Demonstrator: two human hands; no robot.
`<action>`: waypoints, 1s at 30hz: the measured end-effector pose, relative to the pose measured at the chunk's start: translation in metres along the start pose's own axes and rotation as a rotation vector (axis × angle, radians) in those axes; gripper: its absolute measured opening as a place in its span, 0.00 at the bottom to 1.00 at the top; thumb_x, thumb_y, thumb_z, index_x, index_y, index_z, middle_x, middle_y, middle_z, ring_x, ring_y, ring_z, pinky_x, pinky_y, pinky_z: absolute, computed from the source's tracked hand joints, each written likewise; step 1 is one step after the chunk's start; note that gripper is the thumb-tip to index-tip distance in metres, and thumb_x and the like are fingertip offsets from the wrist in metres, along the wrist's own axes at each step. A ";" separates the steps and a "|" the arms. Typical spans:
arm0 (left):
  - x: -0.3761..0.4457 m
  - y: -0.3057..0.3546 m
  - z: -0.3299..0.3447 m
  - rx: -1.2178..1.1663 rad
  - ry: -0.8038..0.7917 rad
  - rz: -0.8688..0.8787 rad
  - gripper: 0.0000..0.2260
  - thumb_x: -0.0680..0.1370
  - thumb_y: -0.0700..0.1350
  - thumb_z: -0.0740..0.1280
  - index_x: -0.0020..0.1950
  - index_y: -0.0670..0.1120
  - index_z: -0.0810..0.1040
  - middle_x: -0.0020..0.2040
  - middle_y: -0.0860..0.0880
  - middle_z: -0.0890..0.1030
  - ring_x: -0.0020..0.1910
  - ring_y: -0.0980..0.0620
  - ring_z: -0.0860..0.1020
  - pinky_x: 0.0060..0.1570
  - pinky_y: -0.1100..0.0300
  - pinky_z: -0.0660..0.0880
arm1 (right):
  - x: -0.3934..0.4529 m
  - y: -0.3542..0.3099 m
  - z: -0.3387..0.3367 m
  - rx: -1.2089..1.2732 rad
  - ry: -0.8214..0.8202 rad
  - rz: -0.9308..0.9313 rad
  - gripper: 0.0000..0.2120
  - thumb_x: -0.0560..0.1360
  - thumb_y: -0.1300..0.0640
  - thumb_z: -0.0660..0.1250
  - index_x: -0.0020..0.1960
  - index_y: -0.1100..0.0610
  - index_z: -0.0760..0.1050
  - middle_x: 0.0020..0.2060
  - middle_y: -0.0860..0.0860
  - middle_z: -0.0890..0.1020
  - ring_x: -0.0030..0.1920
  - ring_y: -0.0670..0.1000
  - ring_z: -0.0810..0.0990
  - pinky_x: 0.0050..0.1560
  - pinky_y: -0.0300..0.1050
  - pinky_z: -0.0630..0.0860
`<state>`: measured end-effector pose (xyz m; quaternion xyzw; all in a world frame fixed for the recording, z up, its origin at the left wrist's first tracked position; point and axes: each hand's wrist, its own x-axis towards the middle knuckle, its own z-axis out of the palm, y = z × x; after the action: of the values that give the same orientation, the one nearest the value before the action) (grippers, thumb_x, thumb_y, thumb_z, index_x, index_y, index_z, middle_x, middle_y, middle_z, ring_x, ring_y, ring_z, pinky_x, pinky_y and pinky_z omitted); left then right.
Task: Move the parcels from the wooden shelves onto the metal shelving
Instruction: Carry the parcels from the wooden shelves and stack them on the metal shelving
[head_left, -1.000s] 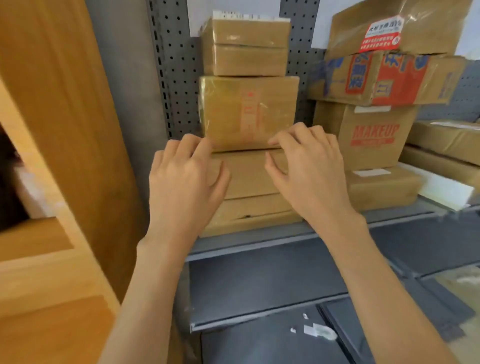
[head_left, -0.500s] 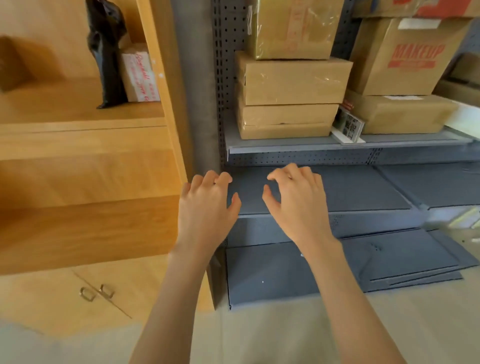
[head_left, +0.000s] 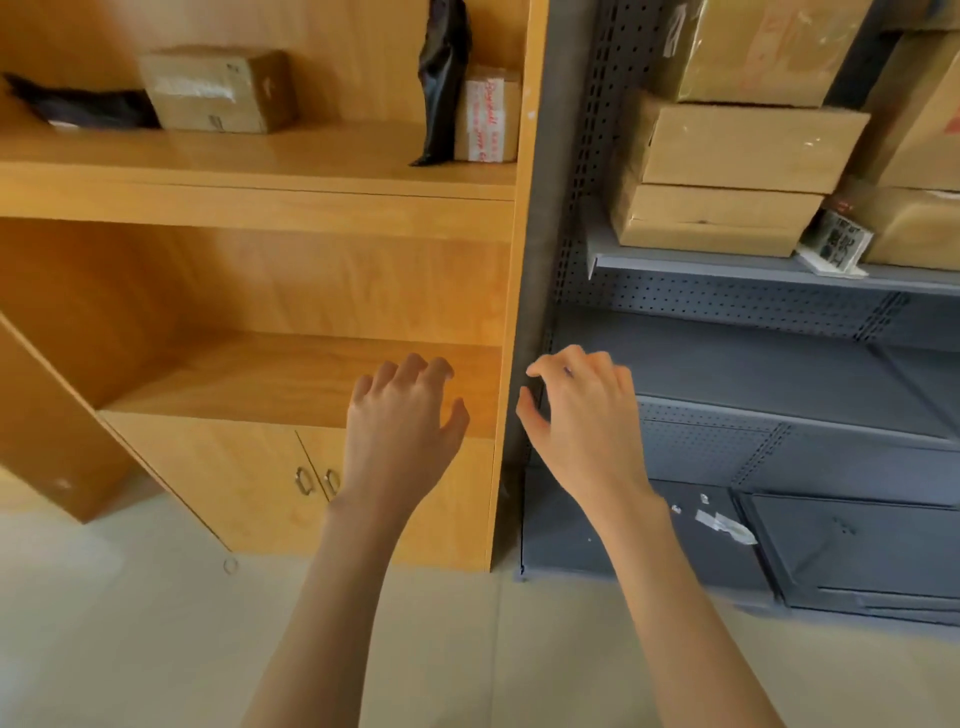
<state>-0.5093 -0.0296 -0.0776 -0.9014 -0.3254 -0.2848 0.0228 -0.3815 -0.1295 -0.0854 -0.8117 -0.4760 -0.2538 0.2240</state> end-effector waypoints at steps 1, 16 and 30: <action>0.000 -0.009 -0.003 -0.004 0.008 -0.006 0.10 0.70 0.45 0.73 0.49 0.43 0.82 0.43 0.46 0.82 0.40 0.42 0.80 0.39 0.52 0.75 | 0.003 -0.009 0.001 0.000 0.008 -0.006 0.07 0.70 0.56 0.73 0.45 0.58 0.81 0.40 0.54 0.81 0.41 0.57 0.78 0.42 0.50 0.73; 0.055 -0.201 -0.041 0.048 0.077 0.063 0.10 0.70 0.45 0.73 0.50 0.44 0.82 0.43 0.46 0.83 0.40 0.42 0.80 0.38 0.52 0.75 | 0.095 -0.156 0.069 0.072 0.038 0.111 0.08 0.73 0.54 0.70 0.50 0.57 0.80 0.44 0.54 0.81 0.45 0.58 0.79 0.46 0.53 0.73; 0.211 -0.238 -0.009 -0.013 0.227 0.179 0.11 0.73 0.48 0.68 0.52 0.44 0.81 0.45 0.46 0.82 0.43 0.42 0.79 0.41 0.52 0.74 | 0.265 -0.135 0.084 -0.077 0.242 0.011 0.13 0.76 0.52 0.67 0.56 0.58 0.79 0.47 0.56 0.79 0.49 0.59 0.77 0.50 0.53 0.70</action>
<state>-0.5243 0.2765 0.0067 -0.8890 -0.2369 -0.3839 0.0789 -0.3742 0.1564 0.0323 -0.7857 -0.4309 -0.3669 0.2497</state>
